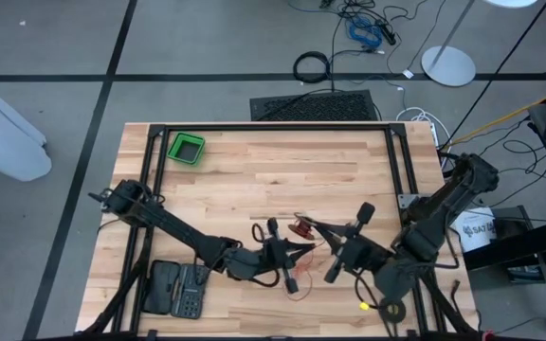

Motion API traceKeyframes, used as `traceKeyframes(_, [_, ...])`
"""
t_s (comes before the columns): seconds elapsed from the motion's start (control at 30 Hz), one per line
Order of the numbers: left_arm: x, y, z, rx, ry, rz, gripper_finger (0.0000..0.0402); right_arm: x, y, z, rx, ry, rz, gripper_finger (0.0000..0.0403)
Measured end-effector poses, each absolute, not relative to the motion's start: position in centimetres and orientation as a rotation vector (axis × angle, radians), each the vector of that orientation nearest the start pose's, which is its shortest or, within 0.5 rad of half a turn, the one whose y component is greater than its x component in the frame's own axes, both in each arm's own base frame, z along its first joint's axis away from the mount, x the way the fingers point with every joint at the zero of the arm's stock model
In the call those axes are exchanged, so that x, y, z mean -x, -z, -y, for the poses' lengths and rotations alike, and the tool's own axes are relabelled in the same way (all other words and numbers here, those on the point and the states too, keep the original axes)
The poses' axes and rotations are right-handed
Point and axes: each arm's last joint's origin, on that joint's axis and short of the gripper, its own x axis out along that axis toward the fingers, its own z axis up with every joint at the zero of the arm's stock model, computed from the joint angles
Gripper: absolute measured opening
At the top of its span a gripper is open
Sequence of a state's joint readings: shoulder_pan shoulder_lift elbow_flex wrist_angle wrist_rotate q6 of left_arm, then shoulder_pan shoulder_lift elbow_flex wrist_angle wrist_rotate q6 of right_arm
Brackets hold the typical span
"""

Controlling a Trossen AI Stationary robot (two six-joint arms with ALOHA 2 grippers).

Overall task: Coil cords
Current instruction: Coil the red wire into the spool

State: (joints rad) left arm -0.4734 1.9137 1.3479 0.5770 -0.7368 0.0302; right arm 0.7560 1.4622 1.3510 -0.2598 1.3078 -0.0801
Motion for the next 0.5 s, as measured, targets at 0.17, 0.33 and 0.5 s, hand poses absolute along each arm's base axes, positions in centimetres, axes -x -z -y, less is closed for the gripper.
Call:
traceKeyframes(0.17, [-38.7,-28.5,19.2,-0.046,-0.234,0.030,0.0002,-25.3,-36.5,-19.2,0.489,0.539,-0.253,0.0000])
traceKeyframes(0.33, [-36.9,-30.6,20.4,-0.068,-0.211,0.066,0.0002,-25.3,-36.5,-19.3,0.522,0.524,-0.264,0.0000])
traceKeyframes(0.5, [-35.1,-32.0,21.7,-0.113,-0.231,0.079,0.0001,-25.3,-36.2,-19.4,0.554,0.442,-0.288,0.0000])
